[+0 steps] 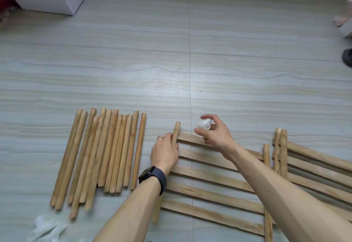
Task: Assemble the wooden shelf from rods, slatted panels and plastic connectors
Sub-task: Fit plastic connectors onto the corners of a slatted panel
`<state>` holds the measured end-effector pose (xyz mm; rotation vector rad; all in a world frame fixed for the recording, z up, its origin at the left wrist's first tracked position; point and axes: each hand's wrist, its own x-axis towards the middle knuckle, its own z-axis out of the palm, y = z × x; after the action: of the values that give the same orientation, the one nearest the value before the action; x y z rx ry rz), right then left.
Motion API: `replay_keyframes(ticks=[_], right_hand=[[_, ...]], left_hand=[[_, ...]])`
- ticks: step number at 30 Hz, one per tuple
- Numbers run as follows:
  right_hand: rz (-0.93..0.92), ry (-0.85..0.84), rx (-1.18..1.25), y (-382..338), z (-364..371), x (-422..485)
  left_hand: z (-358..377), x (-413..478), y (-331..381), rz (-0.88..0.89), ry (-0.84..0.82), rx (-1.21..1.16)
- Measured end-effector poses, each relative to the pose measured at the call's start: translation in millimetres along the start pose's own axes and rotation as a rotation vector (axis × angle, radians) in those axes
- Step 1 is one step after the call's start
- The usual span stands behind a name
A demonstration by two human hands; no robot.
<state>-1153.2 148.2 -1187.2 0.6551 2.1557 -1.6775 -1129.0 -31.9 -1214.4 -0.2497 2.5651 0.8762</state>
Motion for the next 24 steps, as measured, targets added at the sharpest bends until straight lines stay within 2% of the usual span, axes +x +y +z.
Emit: replay_keyframes(ticks=[4,9,18,24], right_hand=[[0.018,0.001,0.041,-1.7,0.8,4.0],[-0.025,0.089,-0.207,-2.7,14.8,17.9],[-0.181,0.111,-0.429,-4.6,57.4,38.9],[-0.194,0.168,-0.537,5.1,75.3,46.2]], left_hand=[[2.0,-13.4,-15.3,-0.012,0.031,-0.016],[1.9,-22.2,-23.5,-0.014,0.040,0.009],[-4.0,-23.8,-26.2,-0.050,-0.018,0.012],[-4.4,-29.7,-29.7,-0.065,-0.028,-0.002]])
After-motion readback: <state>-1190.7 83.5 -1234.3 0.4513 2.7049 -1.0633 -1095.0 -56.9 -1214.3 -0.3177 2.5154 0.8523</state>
